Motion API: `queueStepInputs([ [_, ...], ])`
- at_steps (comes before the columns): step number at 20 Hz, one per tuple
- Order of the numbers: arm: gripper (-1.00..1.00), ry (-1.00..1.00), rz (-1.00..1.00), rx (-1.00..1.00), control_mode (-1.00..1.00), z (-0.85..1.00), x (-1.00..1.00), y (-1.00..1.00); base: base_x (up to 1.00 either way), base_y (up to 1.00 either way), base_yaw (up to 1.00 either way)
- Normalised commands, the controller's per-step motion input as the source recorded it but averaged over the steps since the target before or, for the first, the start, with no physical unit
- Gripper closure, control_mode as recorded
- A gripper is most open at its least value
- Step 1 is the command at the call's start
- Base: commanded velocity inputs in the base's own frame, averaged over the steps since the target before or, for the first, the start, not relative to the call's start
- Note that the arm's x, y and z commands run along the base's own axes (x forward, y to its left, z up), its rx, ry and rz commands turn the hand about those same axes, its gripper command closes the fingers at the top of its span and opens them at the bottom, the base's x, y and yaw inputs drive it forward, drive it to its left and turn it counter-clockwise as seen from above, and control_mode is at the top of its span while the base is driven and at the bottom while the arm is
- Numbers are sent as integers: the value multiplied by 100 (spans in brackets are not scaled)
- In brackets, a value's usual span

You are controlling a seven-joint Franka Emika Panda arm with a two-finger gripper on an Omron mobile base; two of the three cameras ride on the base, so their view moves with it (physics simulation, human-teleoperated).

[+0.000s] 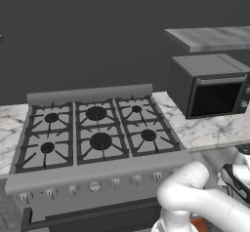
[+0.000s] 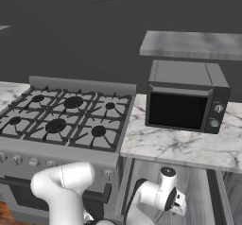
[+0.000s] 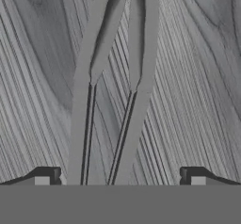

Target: Take the tongs from the drawer on the right and place them on the dining counter next to the tray containing the hot dog.

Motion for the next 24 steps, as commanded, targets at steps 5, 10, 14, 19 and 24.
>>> queueStepInputs([
  [5,100,0,0,0,-100,-7,1,0,0,0,0],
  [10,100,0,0,0,-100,0,0,0,0,0,0],
  [14,100,0,0,0,-100,0,0,0,0,0,0],
  [19,100,-2,0,0,-100,2,-4,0,0,0,0],
  [24,100,-8,0,0,-100,32,-16,0,0,0,0],
])
